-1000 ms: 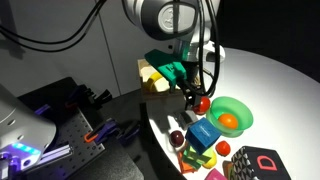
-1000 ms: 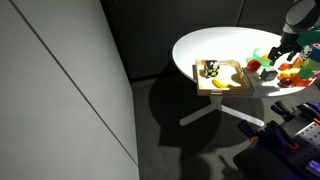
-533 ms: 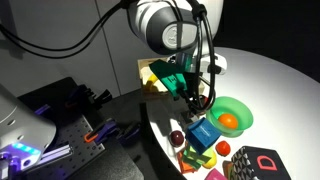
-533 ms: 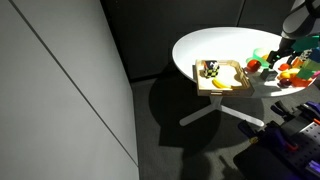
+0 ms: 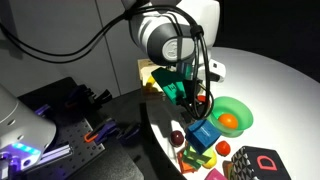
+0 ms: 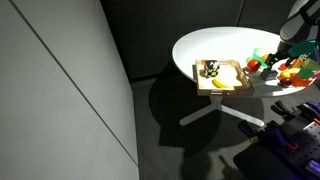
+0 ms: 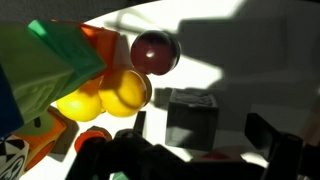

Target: Put the grey, blue and yellow blocks in the box.

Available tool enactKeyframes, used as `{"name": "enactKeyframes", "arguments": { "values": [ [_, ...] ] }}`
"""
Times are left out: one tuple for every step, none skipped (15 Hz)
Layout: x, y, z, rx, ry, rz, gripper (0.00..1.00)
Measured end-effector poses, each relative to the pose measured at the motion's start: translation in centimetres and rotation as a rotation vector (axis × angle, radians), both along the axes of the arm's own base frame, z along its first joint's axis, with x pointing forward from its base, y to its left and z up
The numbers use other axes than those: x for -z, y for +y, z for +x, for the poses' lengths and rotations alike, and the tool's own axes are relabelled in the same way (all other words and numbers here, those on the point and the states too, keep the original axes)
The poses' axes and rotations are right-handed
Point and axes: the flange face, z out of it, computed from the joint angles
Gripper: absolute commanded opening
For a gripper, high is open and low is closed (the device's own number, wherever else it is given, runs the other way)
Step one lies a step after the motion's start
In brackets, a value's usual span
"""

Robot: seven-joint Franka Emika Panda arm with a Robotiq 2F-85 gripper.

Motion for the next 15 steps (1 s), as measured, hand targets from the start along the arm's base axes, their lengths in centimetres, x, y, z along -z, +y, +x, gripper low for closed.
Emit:
{"name": "enactKeyframes", "arguments": {
  "values": [
    [0.3,-0.1,-0.1,0.001,0.0,-0.003,1.0],
    [0.6,-0.2,-0.1,0.001,-0.002,-0.006,1.0],
    [0.9,-0.4,-0.2,0.001,-0.004,-0.01,1.0],
    [1.2,-0.5,-0.2,0.002,-0.007,-0.013,1.0],
    [1.5,-0.6,-0.2,0.001,-0.01,-0.017,1.0],
    [1.8,-0.7,-0.3,0.0,-0.015,-0.021,1.0],
    [2.0,-0.8,-0.3,-0.001,-0.019,-0.025,1.0],
    [2.2,-0.8,-0.3,-0.002,-0.023,-0.028,1.0],
    [2.5,-0.9,-0.3,-0.003,-0.028,-0.031,1.0],
    [2.7,-0.9,-0.2,-0.005,-0.03,-0.033,1.0],
    [2.8,-0.9,-0.2,-0.006,-0.031,-0.035,1.0],
    [3.0,-0.9,-0.2,-0.006,-0.032,-0.036,1.0],
    [3.1,-0.9,-0.2,-0.007,-0.031,-0.036,1.0],
    [3.3,-0.9,-0.2,-0.008,-0.031,-0.037,1.0],
    [3.4,-0.8,-0.2,-0.009,-0.031,-0.037,1.0]
  ]
}}
